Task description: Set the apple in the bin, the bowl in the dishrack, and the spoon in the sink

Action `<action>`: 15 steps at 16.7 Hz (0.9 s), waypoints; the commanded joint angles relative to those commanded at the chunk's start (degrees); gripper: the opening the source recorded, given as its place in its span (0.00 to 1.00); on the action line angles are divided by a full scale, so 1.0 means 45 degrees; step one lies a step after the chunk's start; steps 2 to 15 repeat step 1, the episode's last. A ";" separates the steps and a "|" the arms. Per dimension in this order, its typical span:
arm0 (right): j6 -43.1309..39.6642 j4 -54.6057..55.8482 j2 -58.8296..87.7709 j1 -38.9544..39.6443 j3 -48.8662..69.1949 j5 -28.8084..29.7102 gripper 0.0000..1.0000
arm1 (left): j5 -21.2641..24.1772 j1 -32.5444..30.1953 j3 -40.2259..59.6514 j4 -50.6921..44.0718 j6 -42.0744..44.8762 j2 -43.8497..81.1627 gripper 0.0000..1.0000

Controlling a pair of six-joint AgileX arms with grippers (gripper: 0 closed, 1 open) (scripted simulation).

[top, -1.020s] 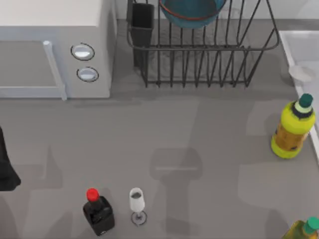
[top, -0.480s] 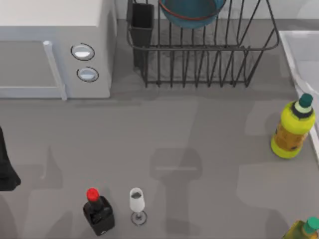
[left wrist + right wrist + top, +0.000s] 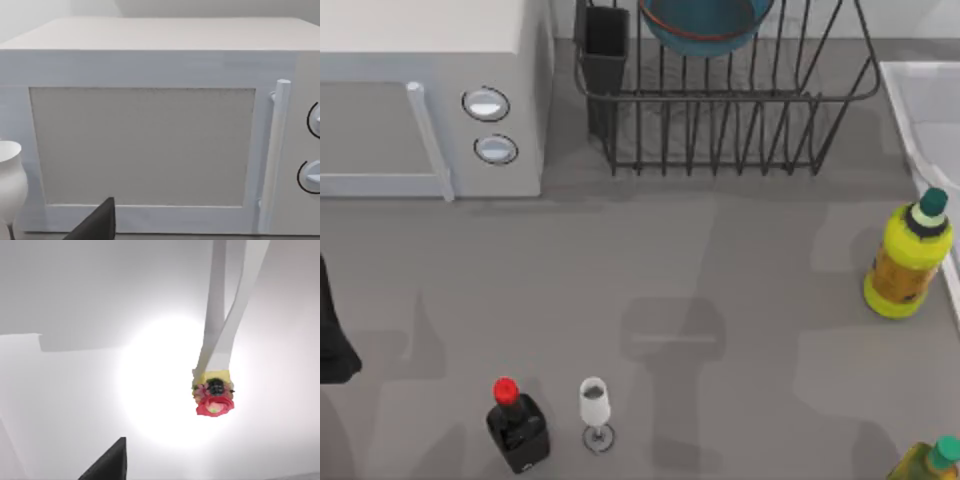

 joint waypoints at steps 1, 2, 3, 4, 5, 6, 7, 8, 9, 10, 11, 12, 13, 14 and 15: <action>0.0000 0.0000 0.0000 0.0000 0.0000 0.0000 1.00 | 0.0000 0.0000 0.0000 0.0000 0.0000 0.0000 1.00; 0.0000 0.0000 0.0000 0.0000 0.0000 0.0000 1.00 | 0.0000 0.0000 0.0000 0.0000 0.0000 0.0000 1.00; 0.0000 0.0000 0.0000 0.0000 0.0000 0.0000 1.00 | 0.0000 0.0000 0.0000 0.0000 0.0000 0.0000 1.00; 0.0000 0.0000 0.0000 0.0000 0.0000 0.0000 1.00 | 0.0000 0.0000 0.0000 0.0000 0.0000 0.0000 1.00; 0.0000 0.0000 0.0000 0.0000 0.0000 0.0000 1.00 | 0.0000 0.0000 0.0000 0.0000 0.0000 0.0000 1.00; 0.0000 0.0000 0.0000 0.0000 0.0000 0.0000 1.00 | 0.0000 0.0000 0.0000 0.0000 0.0000 0.0000 1.00; 0.0000 0.0000 0.0000 0.0000 0.0000 0.0000 1.00 | 0.0000 0.0000 0.0000 0.0000 0.0000 0.0000 1.00; 0.0000 0.0000 0.0000 0.0000 0.0000 0.0000 1.00 | 0.0000 0.0000 0.0000 0.0000 0.0000 0.0000 1.00; 0.0000 0.0000 0.0000 0.0000 0.0000 0.0000 1.00 | 0.0000 0.0000 0.0000 0.0000 0.0000 0.0000 1.00; 0.0000 0.0000 0.0000 0.0000 0.0000 0.0000 1.00 | 0.0000 0.0000 0.0000 0.0000 0.0000 0.0000 1.00; 0.0000 0.0000 0.0000 0.0000 0.0000 0.0000 1.00 | 0.0000 0.0000 0.0000 0.0000 0.0000 0.0000 1.00; 0.0000 0.0000 0.0000 0.0000 0.0000 0.0000 1.00 | 0.0000 0.0000 0.0000 0.0000 0.0000 0.0000 1.00; 0.0000 0.0000 0.0000 0.0000 0.0000 0.0000 1.00 | 0.0000 0.0000 0.0000 0.0000 0.0000 0.0000 1.00; 0.0000 0.0000 0.0000 0.0000 0.0000 0.0000 1.00 | 0.0000 0.0000 0.0000 0.0000 0.0000 0.0000 1.00; 0.0000 0.0000 0.0000 0.0000 0.0000 0.0000 1.00 | 0.0000 0.0000 0.0000 0.0000 0.0000 0.0000 1.00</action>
